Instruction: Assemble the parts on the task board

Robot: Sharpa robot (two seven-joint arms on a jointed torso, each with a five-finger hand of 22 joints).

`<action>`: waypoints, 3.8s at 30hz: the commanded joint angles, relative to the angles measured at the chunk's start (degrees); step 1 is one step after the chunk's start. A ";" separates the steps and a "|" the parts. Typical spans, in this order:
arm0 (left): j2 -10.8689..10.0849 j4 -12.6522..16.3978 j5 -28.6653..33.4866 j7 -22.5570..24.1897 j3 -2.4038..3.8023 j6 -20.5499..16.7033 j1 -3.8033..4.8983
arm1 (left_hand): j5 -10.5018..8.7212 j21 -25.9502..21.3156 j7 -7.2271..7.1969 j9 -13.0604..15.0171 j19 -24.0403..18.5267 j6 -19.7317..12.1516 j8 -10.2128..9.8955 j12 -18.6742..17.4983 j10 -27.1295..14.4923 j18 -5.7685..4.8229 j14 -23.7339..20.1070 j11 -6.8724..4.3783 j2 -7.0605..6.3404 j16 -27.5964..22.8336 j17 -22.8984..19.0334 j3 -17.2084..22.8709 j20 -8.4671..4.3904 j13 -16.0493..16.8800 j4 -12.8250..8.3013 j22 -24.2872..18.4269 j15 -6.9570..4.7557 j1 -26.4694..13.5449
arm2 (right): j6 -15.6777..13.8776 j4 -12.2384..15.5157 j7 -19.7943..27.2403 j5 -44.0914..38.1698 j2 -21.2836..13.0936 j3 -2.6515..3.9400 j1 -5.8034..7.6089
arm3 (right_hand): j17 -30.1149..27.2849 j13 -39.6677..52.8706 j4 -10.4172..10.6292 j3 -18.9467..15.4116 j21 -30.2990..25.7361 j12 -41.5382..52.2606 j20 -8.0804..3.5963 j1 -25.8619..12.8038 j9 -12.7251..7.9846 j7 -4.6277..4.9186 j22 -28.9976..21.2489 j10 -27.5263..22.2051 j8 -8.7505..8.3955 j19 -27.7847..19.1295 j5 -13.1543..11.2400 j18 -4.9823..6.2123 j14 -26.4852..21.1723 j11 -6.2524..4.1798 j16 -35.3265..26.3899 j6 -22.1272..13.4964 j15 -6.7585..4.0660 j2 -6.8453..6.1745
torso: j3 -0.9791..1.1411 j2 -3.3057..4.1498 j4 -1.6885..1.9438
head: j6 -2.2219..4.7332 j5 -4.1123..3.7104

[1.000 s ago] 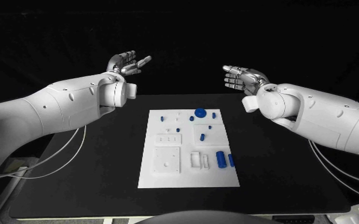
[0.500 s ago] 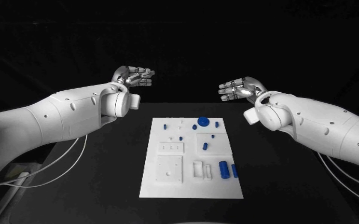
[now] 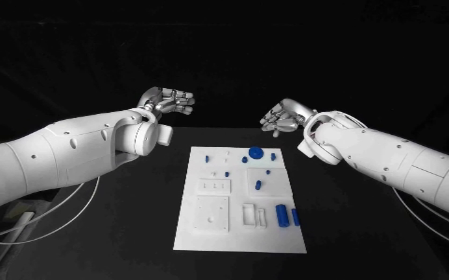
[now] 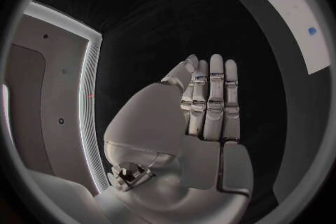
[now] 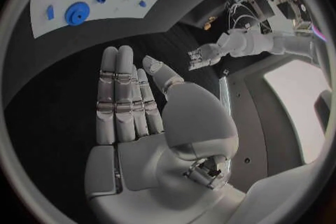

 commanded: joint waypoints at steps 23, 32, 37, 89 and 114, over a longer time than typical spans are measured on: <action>-4.20 13.03 -2.69 0.54 0.14 2.82 2.25 | -0.29 -5.10 0.88 0.02 0.39 -2.14 -0.02 -0.28 -5.46 1.07 -2.20 2.04 -1.34 -2.60 -0.28 3.29 1.62 -0.08 -1.63 -4.12 1.57 -5.24 | -1.64 -0.83 -8.95 -34.94 4.12 0.01 0.12 | 16.05 -0.04 0.48 5.33 12.77 0.21 1.61 -2.30 -0.12 0.45 14.96 -5.13 -0.21 0.28 -1.53 4.64 0.02 1.04 22.91 -1.82 0.55 -4.81 | -0.80 6.19 3.69 | 4.44 -2.28; -4.14 14.04 -2.71 0.25 0.12 3.14 2.29 | -0.30 -5.86 0.94 0.02 0.83 -2.48 -0.03 -0.28 -5.79 1.05 -2.15 2.15 -1.64 -2.99 -0.27 3.66 1.70 -0.08 -1.31 -4.89 1.65 -5.60 | -1.33 -0.77 -11.41 -38.38 4.20 -0.01 -0.27 | 15.64 -0.03 0.74 6.96 12.16 0.22 1.33 -2.53 -0.12 0.43 17.36 -5.28 -0.22 1.04 -3.39 4.22 -0.27 1.08 24.95 -1.89 0.67 -5.65 | -0.86 7.28 3.81 | 4.64 -2.68; -4.15 14.28 -2.72 0.20 0.12 3.20 2.30 | -0.30 -6.26 1.03 0.00 1.00 -2.77 -0.03 -0.29 -6.20 1.05 -2.23 2.30 -1.85 -3.19 -0.28 3.83 1.77 -0.08 -1.16 -5.30 1.74 -5.68 | -0.56 -1.19 -12.17 -39.23 4.39 -0.05 -0.71 | 15.31 -0.03 1.22 6.14 11.31 0.23 1.47 -2.22 -0.14 0.59 18.06 -6.26 -0.22 1.47 -3.89 4.14 -0.38 1.30 25.47 -2.52 0.87 -6.14 | -0.89 7.82 3.85 | 4.85 -2.91; -3.64 14.23 -2.73 -0.09 0.12 3.82 2.27 | -0.27 -7.24 1.20 0.01 1.82 -3.51 -0.02 -0.28 -7.03 1.10 -2.13 2.57 -2.25 -3.36 -0.25 4.34 1.89 -0.08 -0.44 -6.54 1.83 -6.13 | 0.73 -2.05 -12.74 -40.75 5.37 -0.15 -2.55 | 14.39 0.02 2.57 16.28 4.93 0.21 0.15 -3.32 0.05 -0.41 33.63 -0.77 -0.11 4.28 -9.87 2.69 -0.94 -0.21 28.72 1.13 -0.09 -4.32 | -1.02 12.35 4.40 | 6.82 -3.36; -3.79 13.94 -2.73 -0.43 0.12 3.85 2.27 | -0.24 -7.36 1.20 0.02 1.99 -3.50 -0.01 -0.28 -7.04 1.11 -2.09 2.57 -2.34 -3.33 -0.24 4.49 1.86 -0.08 -0.33 -6.75 1.80 -6.00 | -13.83 2.69 -18.10 -42.99 3.90 -0.07 -2.27 | 14.76 0.10 4.34 22.38 4.51 0.25 -2.32 -1.67 0.38 -2.05 40.76 6.33 -0.10 4.67 -15.30 0.44 -0.97 -2.44 29.38 7.54 -2.30 -4.77 | -1.03 13.12 4.32 | 8.17 -2.93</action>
